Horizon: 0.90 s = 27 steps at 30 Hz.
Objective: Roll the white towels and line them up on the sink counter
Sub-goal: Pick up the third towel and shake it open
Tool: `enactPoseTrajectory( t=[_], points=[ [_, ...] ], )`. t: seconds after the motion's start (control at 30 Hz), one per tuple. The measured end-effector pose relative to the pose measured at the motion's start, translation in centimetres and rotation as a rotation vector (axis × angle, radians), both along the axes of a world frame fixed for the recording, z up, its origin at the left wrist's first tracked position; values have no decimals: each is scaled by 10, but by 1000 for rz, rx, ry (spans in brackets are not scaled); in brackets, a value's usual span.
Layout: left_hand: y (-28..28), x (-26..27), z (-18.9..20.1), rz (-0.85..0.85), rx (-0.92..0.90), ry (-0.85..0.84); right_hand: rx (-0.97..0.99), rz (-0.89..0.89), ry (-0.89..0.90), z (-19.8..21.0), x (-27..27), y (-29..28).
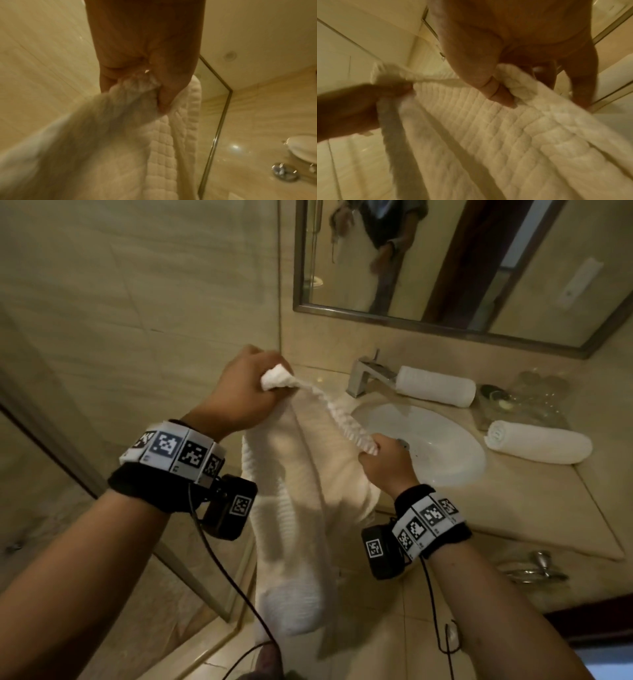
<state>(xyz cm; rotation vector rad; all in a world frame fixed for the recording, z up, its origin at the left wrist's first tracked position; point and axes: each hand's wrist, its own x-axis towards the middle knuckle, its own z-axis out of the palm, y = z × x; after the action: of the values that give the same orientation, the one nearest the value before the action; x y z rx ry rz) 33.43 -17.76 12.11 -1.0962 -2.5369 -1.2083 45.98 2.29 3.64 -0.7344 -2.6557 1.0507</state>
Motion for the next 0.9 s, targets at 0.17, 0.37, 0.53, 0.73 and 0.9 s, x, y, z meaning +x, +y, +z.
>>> enactPoseTrajectory(
  t=[0.17,0.37,0.53,0.73,0.9],
  points=[
    [-20,-26,-15,190,-552,134,85,-115,154,12,1,27],
    [-19,-40,-20,323,-867,303,183,-218,73,12,-14,49],
    [-7,-48,-26,437,-914,233,122,-245,83,-2,-25,52],
    [2,-75,-29,469,-926,34,-4,-81,126,-9,-36,60],
    [13,-97,-32,485,-838,0,-64,-21,160,-12,-50,62]
  ],
)
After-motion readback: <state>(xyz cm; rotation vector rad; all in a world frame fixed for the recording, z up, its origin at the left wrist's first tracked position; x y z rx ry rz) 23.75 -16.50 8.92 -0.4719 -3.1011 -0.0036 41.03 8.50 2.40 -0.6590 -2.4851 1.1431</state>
